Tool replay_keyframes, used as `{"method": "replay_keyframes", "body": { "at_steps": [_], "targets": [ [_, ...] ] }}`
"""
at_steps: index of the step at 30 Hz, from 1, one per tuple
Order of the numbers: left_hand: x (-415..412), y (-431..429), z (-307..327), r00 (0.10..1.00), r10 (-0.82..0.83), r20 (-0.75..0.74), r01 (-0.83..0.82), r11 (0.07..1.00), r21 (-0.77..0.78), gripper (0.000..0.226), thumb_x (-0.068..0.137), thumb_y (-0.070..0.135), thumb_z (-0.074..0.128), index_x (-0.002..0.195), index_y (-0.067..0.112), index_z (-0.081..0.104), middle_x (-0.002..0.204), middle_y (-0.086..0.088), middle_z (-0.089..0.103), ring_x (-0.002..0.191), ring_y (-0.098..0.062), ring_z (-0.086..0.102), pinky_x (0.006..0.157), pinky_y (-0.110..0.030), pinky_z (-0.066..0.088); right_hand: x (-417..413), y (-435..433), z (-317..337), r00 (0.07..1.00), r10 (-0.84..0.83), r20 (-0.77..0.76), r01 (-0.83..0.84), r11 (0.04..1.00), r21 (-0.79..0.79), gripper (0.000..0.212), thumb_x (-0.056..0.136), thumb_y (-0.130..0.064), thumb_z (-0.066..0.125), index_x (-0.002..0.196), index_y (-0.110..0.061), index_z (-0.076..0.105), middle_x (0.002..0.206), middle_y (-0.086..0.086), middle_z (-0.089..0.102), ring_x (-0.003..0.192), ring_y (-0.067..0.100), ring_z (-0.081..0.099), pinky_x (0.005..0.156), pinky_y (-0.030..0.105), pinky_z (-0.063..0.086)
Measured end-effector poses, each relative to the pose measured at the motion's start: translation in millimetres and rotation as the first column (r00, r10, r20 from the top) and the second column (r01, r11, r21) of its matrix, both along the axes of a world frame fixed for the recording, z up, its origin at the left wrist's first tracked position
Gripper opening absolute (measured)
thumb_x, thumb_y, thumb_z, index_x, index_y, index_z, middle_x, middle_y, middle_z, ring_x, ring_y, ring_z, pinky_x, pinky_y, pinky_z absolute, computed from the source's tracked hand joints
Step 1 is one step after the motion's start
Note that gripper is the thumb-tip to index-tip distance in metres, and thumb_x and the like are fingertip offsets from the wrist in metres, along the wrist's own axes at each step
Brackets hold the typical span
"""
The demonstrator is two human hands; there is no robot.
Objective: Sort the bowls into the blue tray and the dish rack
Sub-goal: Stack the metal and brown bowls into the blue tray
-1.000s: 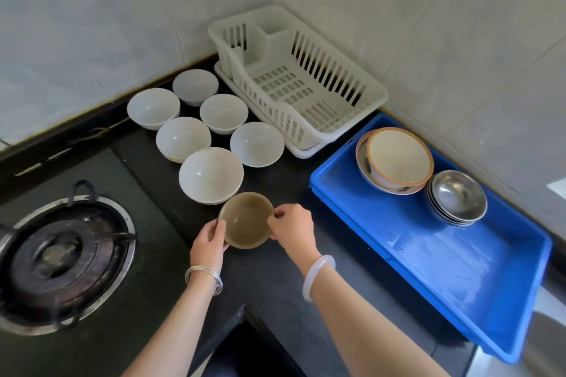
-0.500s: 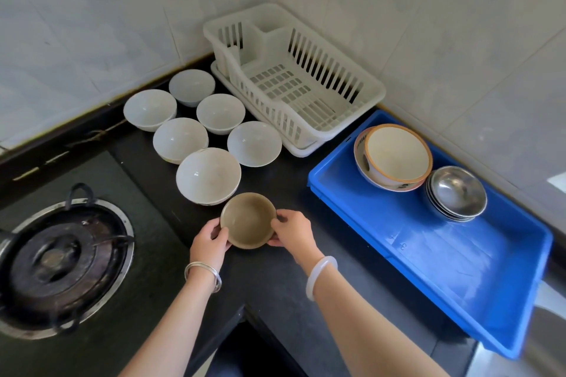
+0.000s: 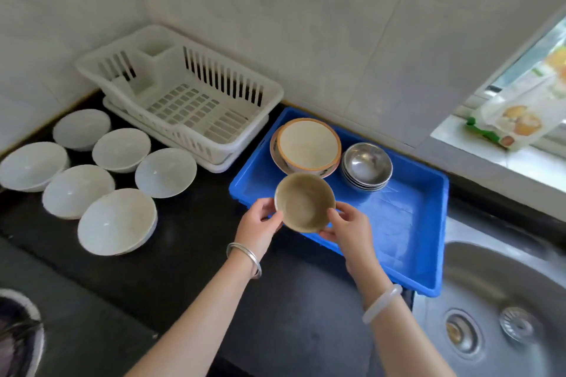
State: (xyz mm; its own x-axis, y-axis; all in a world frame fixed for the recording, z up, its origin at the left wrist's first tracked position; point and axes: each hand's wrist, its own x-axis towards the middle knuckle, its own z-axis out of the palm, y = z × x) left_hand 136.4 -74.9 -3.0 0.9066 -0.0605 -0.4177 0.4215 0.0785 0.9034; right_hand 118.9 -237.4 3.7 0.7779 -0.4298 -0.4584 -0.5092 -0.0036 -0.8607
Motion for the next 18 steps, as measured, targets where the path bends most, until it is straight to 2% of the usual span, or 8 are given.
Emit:
{"method": "replay_keyframes", "body": {
  "at_steps": [4,6,8,10,12,16,18],
  "targets": [
    [11.2,-75.7,-3.2,0.990,-0.135,-0.045,0.135,0.991,0.007,0.018,0.084,0.008,0.062,0.099,0.018,0.059,0.114,-0.008,0.065,0.105,-0.022,0.062,0.094,-0.040,0.051,-16.2,-59.0,-5.1,0.977,-0.215,-0.017,0.214,0.976,-0.032,0.020,0.088,-0.010,0.049,0.097,-0.016,0.066,0.085,0.002,0.070,0.063,0.026,0.073,0.079,0.042,0.059],
    [15.2,-112.3,-5.7,0.982,-0.175,-0.074,0.175,0.985,-0.009,0.022,0.085,0.003,0.059,0.106,0.007,0.059,0.110,-0.013,0.064,0.096,-0.023,0.062,0.085,-0.036,0.053,-23.8,-84.5,-8.7,0.946,-0.322,-0.023,0.322,0.947,-0.013,0.019,0.087,-0.008,0.049,0.097,-0.014,0.065,0.089,0.006,0.069,0.065,0.027,0.072,0.072,0.037,0.060],
    [16.9,-145.1,-10.3,0.972,-0.210,-0.110,0.207,0.978,-0.034,0.027,0.086,-0.003,0.053,0.114,-0.005,0.055,0.104,-0.014,0.061,0.090,-0.025,0.057,0.073,-0.027,0.051,-29.4,-106.7,-12.7,0.912,-0.409,-0.030,0.409,0.912,0.020,0.021,0.087,-0.005,0.049,0.102,-0.008,0.063,0.094,0.009,0.065,0.066,0.027,0.072,0.057,0.024,0.058],
    [17.0,-172.1,-16.0,0.956,-0.250,-0.154,0.244,0.968,-0.057,0.032,0.088,-0.005,0.049,0.119,-0.005,0.053,0.104,-0.014,0.058,0.090,-0.025,0.054,0.067,-0.022,0.048,-31.8,-124.7,-18.4,0.877,-0.478,-0.039,0.480,0.876,0.050,0.020,0.087,-0.003,0.048,0.101,-0.007,0.062,0.091,0.007,0.063,0.064,0.024,0.070,0.050,0.018,0.055],
    [19.1,-193.5,-21.6,0.940,-0.285,-0.188,0.278,0.959,-0.061,0.034,0.088,-0.005,0.047,0.121,-0.001,0.052,0.105,-0.015,0.058,0.091,-0.023,0.055,0.063,-0.018,0.048,-30.0,-138.7,-26.5,0.851,-0.524,-0.046,0.526,0.848,0.069,0.019,0.088,-0.002,0.047,0.100,-0.008,0.061,0.088,0.004,0.061,0.066,0.024,0.069,0.051,0.019,0.055],
    [30.9,-222.4,-33.4,0.938,-0.257,-0.233,0.237,0.965,-0.112,0.033,0.088,-0.006,0.049,0.121,-0.005,0.052,0.109,-0.017,0.058,0.096,-0.023,0.055,0.061,-0.016,0.052,-16.8,-156.1,-44.1,0.810,-0.579,-0.090,0.586,0.798,0.138,0.018,0.090,-0.002,0.046,0.101,-0.007,0.059,0.091,0.006,0.061,0.065,0.022,0.068,0.068,0.029,0.057],
    [36.0,-233.0,-39.3,0.933,-0.250,-0.257,0.222,0.966,-0.132,0.032,0.088,-0.006,0.049,0.120,-0.005,0.052,0.109,-0.015,0.059,0.096,-0.022,0.055,0.061,-0.014,0.051,-8.5,-161.6,-50.2,0.778,-0.618,-0.111,0.628,0.759,0.171,0.017,0.091,-0.001,0.046,0.101,-0.009,0.056,0.090,0.006,0.061,0.062,0.019,0.067,0.061,0.024,0.056]
  ]
}}
